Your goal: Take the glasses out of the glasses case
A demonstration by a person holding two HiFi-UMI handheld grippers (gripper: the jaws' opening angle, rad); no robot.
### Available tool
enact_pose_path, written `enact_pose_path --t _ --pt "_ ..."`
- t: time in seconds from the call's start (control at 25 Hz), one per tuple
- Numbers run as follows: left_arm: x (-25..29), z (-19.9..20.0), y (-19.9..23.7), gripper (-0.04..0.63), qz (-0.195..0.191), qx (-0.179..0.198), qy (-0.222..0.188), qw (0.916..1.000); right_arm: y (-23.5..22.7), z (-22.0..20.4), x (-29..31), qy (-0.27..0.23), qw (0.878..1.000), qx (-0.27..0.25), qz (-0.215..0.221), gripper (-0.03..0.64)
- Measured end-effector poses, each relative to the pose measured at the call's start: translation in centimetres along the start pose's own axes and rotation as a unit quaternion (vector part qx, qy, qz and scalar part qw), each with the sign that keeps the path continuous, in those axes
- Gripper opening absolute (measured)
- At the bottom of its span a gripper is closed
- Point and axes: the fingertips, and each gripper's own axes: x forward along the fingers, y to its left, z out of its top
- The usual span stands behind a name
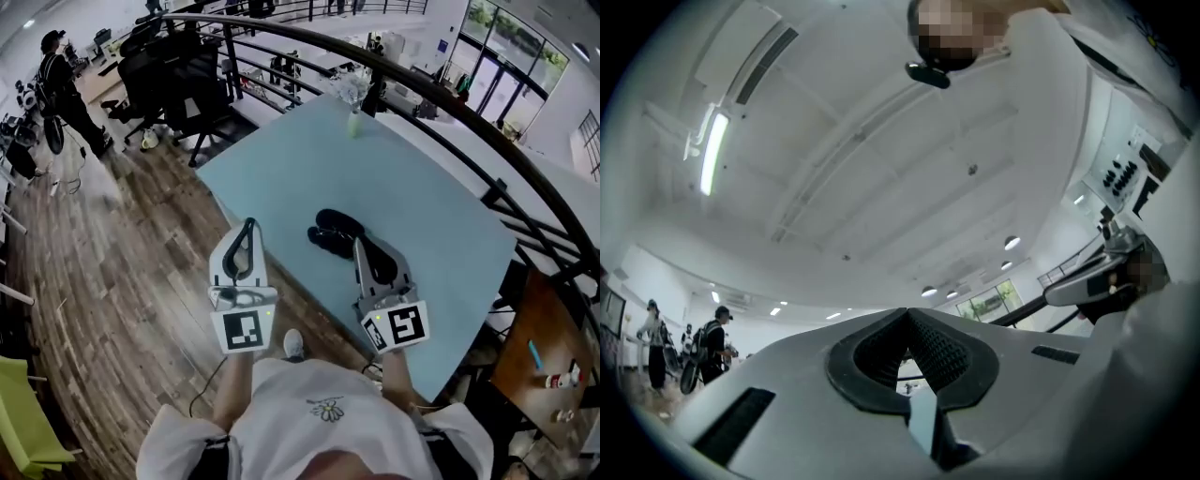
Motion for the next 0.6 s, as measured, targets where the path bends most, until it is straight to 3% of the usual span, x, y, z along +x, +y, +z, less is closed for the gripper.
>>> enact_pose_path --t 0.24,0.36,0.4,0.6 --pt "5.3 -3.6 3.5 0.017 -0.017 -0.008 0.017 0.9997 0.3 -2.0 8.4 0.015 1.0 0.004 0.005 0.008" --pt "6.8 -6.8 4.0 0.017 -0.051 0.056 0.066 0.9949 0.5 -3.5 11.1 0.026 1.0 -0.001 0.011 0.008" --pt "7.3 -7.6 4.2 0.017 -0.054 0.06 0.072 0.9941 0.5 -3.9 11.8 0.026 1.0 -0.001 0.011 0.008" --pt "9.5 -9.5 5.9 0.017 -0.027 -0.005 0.061 0.9978 0.8 -5.3 14.2 0.038 0.999 -0.002 0.012 0.009"
